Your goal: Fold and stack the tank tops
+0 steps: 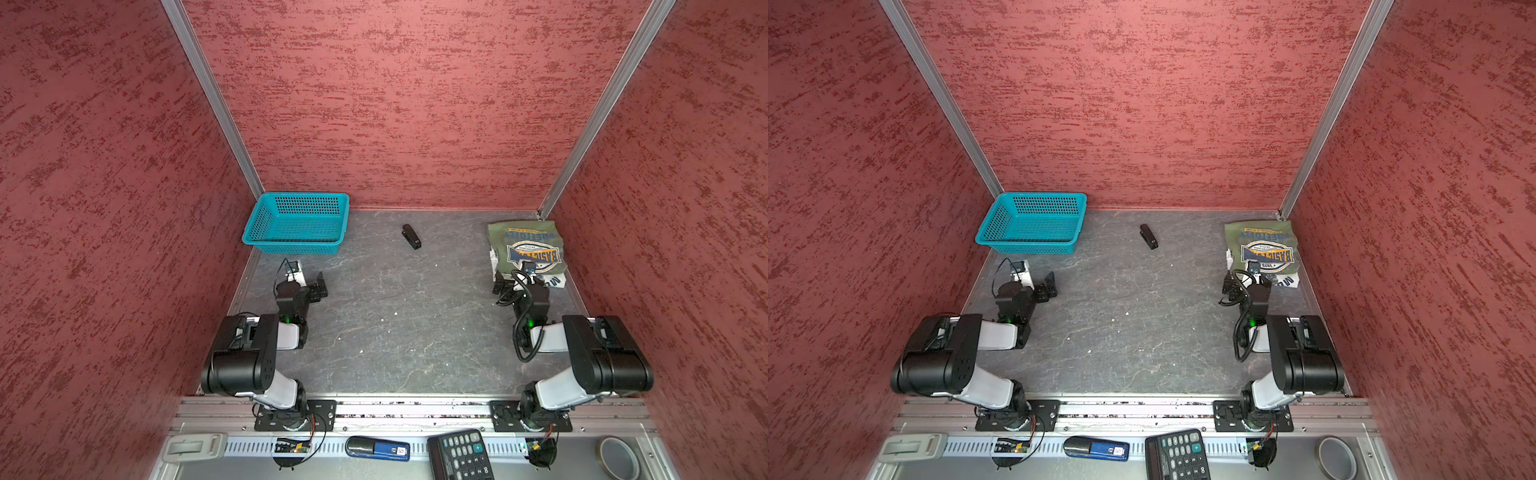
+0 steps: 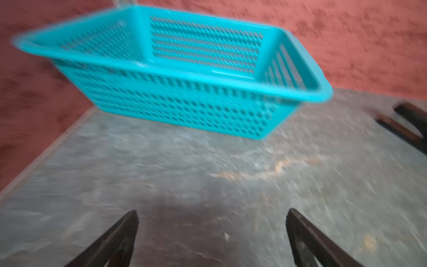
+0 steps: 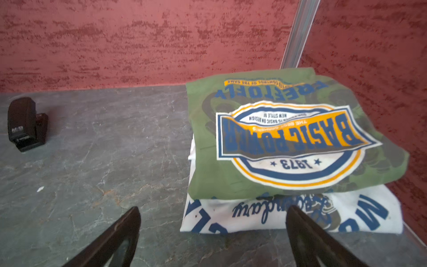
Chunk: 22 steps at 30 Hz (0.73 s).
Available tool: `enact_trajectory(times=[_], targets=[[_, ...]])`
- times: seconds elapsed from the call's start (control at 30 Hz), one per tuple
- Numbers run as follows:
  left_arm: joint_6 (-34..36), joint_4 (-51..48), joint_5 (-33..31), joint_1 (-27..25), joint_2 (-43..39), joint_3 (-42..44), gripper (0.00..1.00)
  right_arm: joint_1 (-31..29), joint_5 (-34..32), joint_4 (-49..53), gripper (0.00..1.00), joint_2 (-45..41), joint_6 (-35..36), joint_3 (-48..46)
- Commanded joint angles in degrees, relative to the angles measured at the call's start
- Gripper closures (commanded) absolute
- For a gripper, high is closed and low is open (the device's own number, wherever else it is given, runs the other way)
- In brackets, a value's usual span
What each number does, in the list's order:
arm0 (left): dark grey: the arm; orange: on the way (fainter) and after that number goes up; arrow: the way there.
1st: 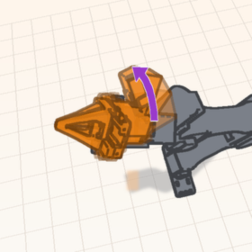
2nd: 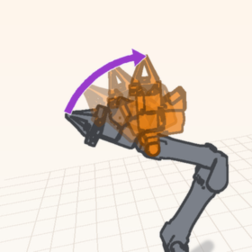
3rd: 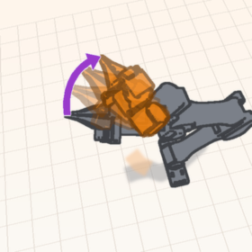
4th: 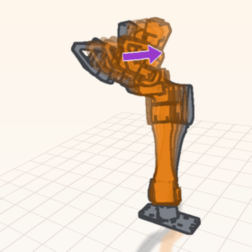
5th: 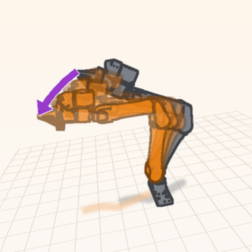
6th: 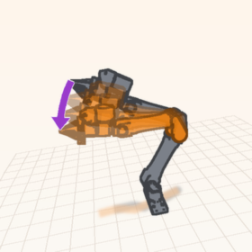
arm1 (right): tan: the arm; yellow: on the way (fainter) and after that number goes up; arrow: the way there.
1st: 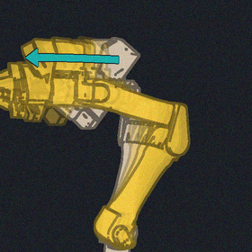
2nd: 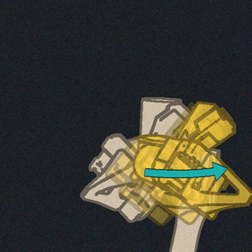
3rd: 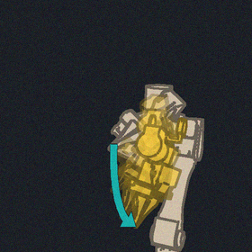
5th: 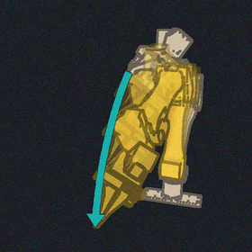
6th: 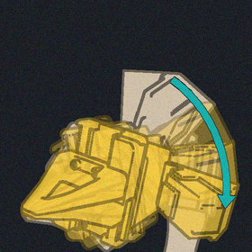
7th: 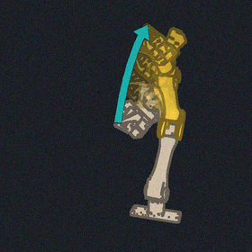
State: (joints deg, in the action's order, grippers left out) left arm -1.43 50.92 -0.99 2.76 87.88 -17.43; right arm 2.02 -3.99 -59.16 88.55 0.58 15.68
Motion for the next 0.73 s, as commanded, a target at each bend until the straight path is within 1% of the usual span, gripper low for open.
enact_trajectory(times=[0.0,0.03,0.07,0.1,0.13,0.17,0.3,0.37,0.43,0.6,0.7], targets=[[2.6,-0.2,5.3,-0.9,-0.4,-4.1,0.01,0.7,2.0,-7.9,0.01,0.5,-1.5,0.4],[1.5,0.1,3.3,-0.6,0.0,-4.4,0.00,0.7,0.5,-5.9,0.01,0.0,-2.1,0.8],[1.5,1.0,2.5,-0.7,0.2,-4.1,0.00,0.7,-1.8,-7.5,0.01,0.4,-2.8,0.5],[1.2,-0.8,1.8,-0.9,-0.3,-4.4,0.00,0.4,-4.4,-7.8,0.01,0.1,-3.4,0.0],[1.4,1.0,1.7,-0.9,0.3,-4.1,0.00,0.3,-6.3,-8.3,0.01,0.1,-4.1,-0.3],[1.4,0.1,1.7,-1.0,0.0,-4.3,0.00,0.2,-7.1,-9.9,0.01,0.3,-4.2,-0.8],[1.4,0.6,0.5,-1.5,0.1,-4.1,0.00,0.1,-6.5,-8.6,0.01,0.1,-3.9,-0.4],[1.4,0.4,0.5,-1.5,-0.1,-4.1,0.00,0.1,-3.6,-9.3,0.01,0.2,-2.7,-0.7],[1.4,0.9,0.4,-1.5,0.1,-4.0,0.00,0.1,0.8,-7.8,0.01,0.3,-0.9,0.1],[1.4,0.7,0.4,-1.5,0.0,-4.0,0.00,0.3,1.1,-6.7,0.01,0.3,-1.4,0.7],[1.4,0.7,0.5,-1.5,0.0,-4.1,0.00,0.3,0.1,-9.4,0.01,0.2,-1.6,-0.8]])
